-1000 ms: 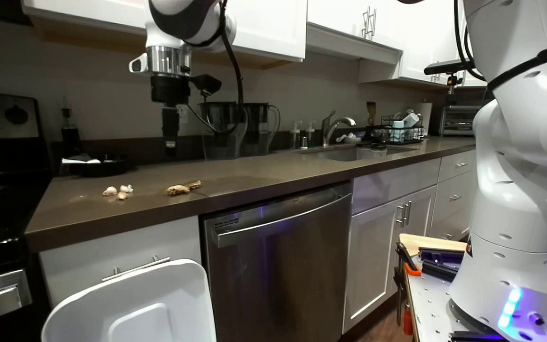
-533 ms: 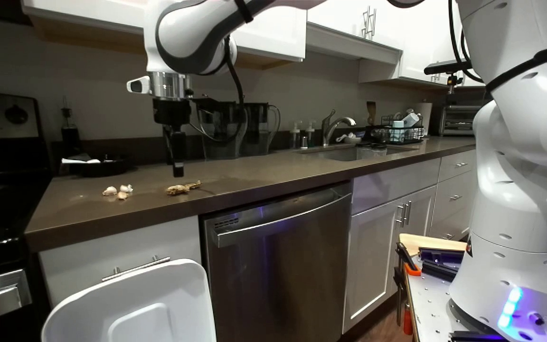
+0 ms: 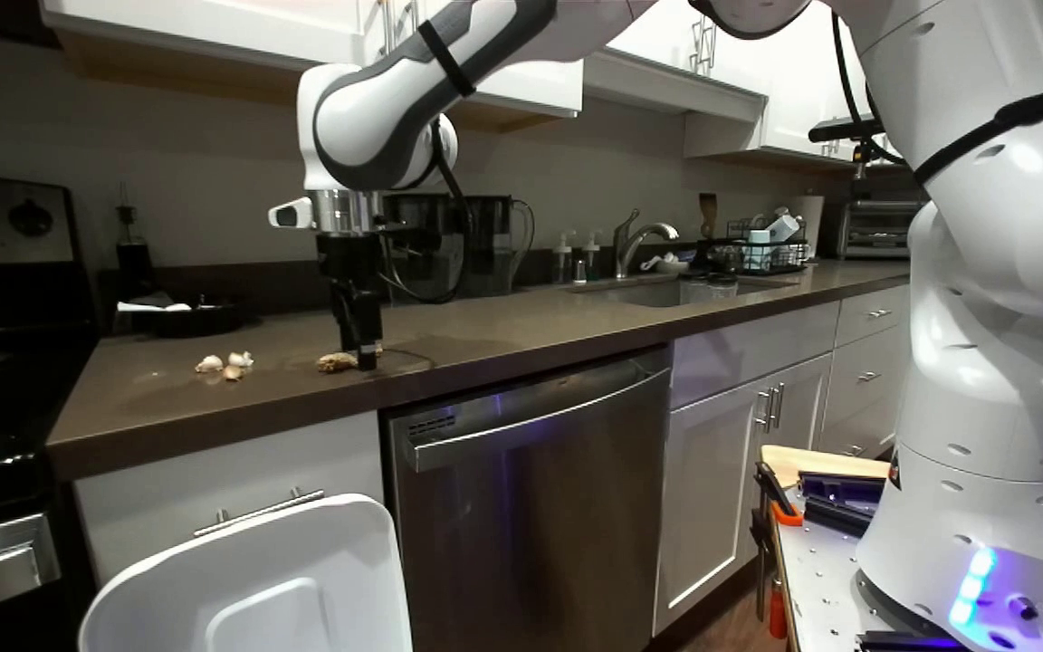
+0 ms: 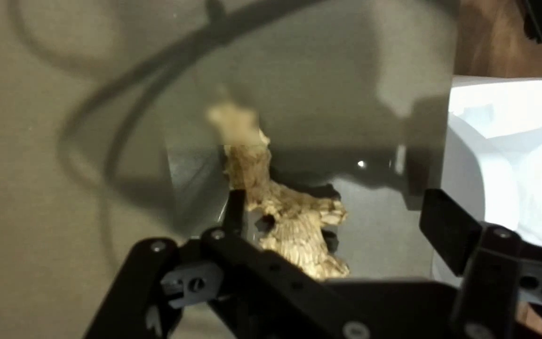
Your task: Throw the pice of paper in the white bin
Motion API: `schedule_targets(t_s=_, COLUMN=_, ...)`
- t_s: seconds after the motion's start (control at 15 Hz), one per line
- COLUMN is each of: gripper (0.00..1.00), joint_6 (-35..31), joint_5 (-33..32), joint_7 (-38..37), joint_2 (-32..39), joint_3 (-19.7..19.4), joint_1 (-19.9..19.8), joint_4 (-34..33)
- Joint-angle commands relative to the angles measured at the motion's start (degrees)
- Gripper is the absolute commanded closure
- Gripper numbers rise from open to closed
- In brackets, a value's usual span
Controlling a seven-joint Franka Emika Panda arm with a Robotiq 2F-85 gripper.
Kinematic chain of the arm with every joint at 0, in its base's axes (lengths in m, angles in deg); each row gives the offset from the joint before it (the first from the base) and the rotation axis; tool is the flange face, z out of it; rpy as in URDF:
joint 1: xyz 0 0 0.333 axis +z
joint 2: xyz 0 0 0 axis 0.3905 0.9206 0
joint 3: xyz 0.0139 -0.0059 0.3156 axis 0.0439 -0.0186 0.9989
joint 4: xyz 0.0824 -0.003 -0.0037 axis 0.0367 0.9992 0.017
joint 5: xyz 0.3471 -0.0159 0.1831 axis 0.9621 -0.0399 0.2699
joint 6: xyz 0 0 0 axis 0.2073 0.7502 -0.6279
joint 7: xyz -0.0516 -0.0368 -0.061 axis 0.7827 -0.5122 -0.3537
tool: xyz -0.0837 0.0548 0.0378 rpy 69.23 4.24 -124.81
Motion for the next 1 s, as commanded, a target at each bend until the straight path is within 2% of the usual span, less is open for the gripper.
schedule_targets(t_s=0.0, gripper=0.36, joint_6=-0.29, joint_5=1.57, joint_7=3.7, joint_2=2.55, joint_3=0.67, joint_1=-1.57, joint_4=-2.11)
schedule_targets(t_s=0.27, gripper=0.62, joint_6=-0.06, joint_5=2.06, joint_7=4.46, joint_2=2.96, joint_3=0.81, joint_1=-1.67, joint_4=-3.65)
schedule_targets(t_s=0.53, gripper=0.88, joint_6=3.15, joint_5=2.65, joint_7=3.63, joint_2=1.71, joint_3=1.6, joint_1=-0.87, joint_4=-6.14)
schedule_targets(t_s=0.93, gripper=0.9, joint_6=11.66, joint_5=4.59, joint_7=1.75, joint_2=-4.1, joint_3=4.16, joint_1=2.26, joint_4=-8.13)
